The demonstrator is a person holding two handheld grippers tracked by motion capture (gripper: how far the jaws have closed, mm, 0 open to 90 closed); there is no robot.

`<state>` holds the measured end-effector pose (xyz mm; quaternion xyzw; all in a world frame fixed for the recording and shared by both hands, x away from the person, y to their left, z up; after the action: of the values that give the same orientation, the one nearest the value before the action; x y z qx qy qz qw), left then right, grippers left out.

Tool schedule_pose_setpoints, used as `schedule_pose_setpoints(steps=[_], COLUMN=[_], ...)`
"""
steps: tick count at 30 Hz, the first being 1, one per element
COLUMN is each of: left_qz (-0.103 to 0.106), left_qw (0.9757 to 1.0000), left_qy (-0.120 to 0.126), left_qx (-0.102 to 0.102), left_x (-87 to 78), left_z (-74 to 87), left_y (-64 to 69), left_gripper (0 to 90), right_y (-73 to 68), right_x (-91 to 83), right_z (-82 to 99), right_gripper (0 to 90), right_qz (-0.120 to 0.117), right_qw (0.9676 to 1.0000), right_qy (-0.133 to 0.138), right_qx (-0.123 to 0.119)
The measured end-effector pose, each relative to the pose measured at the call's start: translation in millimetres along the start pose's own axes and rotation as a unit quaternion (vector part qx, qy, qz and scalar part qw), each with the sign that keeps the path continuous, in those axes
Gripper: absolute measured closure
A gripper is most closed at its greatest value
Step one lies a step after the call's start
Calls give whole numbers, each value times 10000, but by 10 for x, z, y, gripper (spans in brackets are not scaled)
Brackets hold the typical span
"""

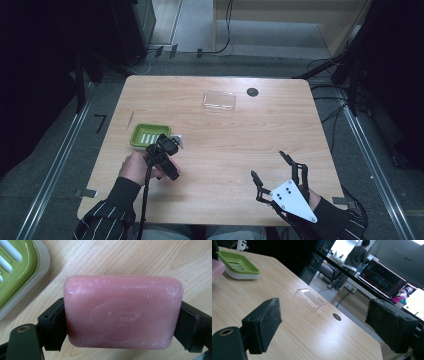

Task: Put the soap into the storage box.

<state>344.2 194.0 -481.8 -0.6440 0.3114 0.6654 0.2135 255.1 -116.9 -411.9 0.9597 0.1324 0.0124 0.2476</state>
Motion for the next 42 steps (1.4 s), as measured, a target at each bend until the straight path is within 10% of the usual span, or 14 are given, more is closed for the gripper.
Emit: schedule_pose_setpoints(steps=[42], left_qz=[-19], left_qw=[9996], left_qy=[284], left_qx=[-4], left_x=[-333], left_z=[-130], left_y=[-329], left_gripper=[139], right_y=[-8], right_x=[6], right_z=[1], right_gripper=[132], right_qz=[-15], right_qw=[10000], right_qy=[-10], right_qx=[-19])
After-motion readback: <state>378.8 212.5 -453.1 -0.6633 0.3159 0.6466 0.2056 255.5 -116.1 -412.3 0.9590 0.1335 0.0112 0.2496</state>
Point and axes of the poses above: each handheld gripper's, and its own axes: x roughly forward along the jaws, z roughly out of its underside, y roughly to its right, the point moved 6 cm from there along x, roughly forward along the jaws, and after that the axes turned 10 degrees about z, right-handed, at the moved point
